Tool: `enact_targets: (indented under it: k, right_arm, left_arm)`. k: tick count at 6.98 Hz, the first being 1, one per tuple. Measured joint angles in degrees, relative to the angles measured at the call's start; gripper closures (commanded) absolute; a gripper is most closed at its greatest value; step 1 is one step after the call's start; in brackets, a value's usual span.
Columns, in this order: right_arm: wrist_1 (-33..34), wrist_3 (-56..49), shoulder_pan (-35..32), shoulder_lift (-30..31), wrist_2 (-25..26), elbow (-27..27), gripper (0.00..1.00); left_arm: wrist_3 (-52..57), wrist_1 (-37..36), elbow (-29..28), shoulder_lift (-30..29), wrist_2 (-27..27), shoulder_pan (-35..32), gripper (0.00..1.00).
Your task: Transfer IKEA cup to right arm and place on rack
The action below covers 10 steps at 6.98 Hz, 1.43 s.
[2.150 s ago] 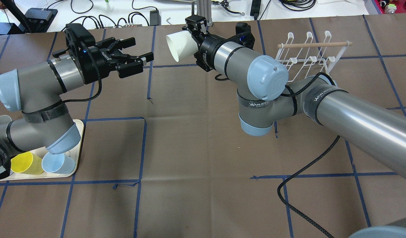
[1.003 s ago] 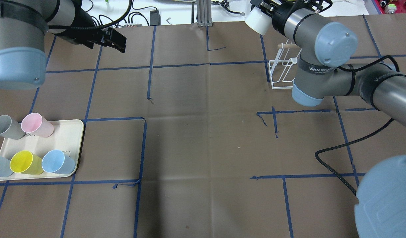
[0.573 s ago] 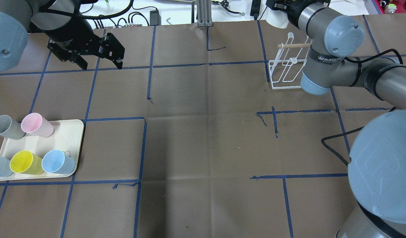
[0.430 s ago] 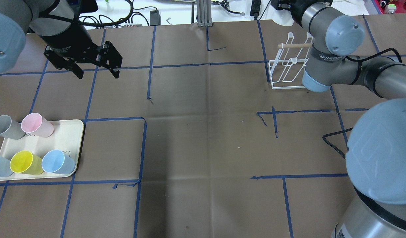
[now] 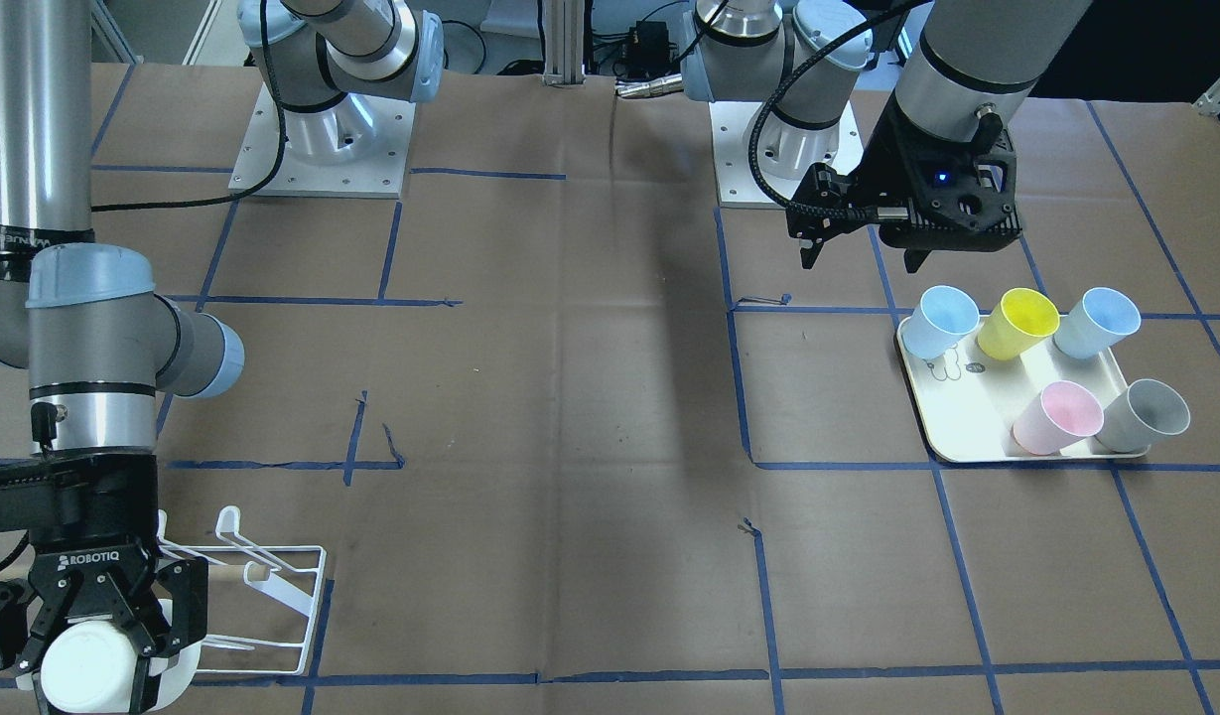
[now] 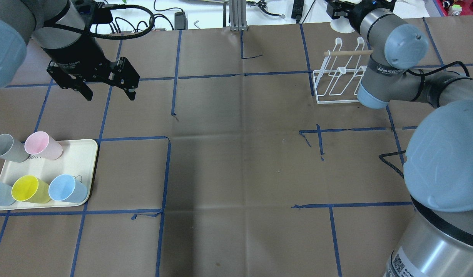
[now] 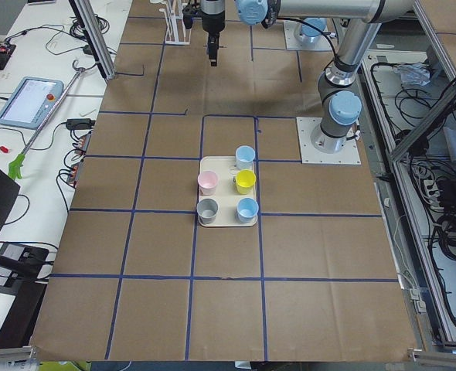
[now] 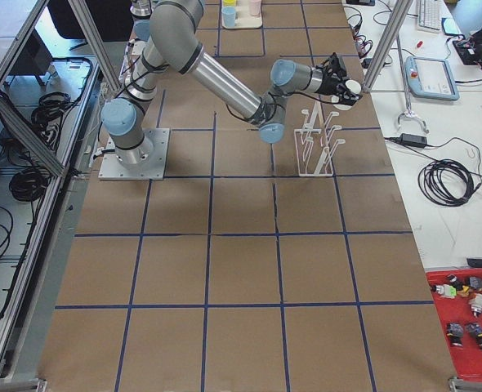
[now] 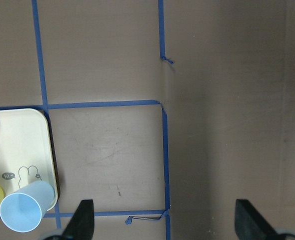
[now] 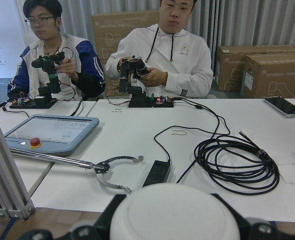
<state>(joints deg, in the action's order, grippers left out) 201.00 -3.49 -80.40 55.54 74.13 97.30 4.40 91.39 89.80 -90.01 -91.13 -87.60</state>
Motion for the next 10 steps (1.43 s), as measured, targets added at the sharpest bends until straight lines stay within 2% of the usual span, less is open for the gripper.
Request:
enact_targets:
  k: [2, 3, 4, 5, 7, 10]
  right_arm:
    - [2.66, -1.11, 0.05, -0.74, 0.97, 2.11, 0.88]
    - [3.14, -1.21, 0.06, -0.96, 1.17, 3.08, 0.83]
    - [3.33, -1.22, 0.06, -1.19, 1.24, 3.65, 0.39]
    - [3.44, -1.15, 0.06, -1.3, 1.24, 3.86, 0.01]
    - [3.02, -0.74, -0.17, -1.37, 1.48, 3.91, 0.0]
    - [2.77, -0.65, -1.15, -1.39, 3.09, 3.72, 0.0]
  left_arm:
    - [1.4, -0.41, 1.46, 0.69, -0.22, 2.68, 0.01]
    - [3.4, -0.41, 2.35, 1.1, -0.33, 5.47, 0.01]
    - [6.78, -0.44, 3.68, 1.77, -0.36, 9.0, 0.01]
    - [10.93, -1.07, 5.74, 2.61, -0.32, 12.88, 0.03]
    - [19.01, -4.66, 11.86, 4.58, -0.43, 20.0, 0.03]
    - [25.9, -12.32, 24.23, 8.91, -0.42, 28.21, 0.02]
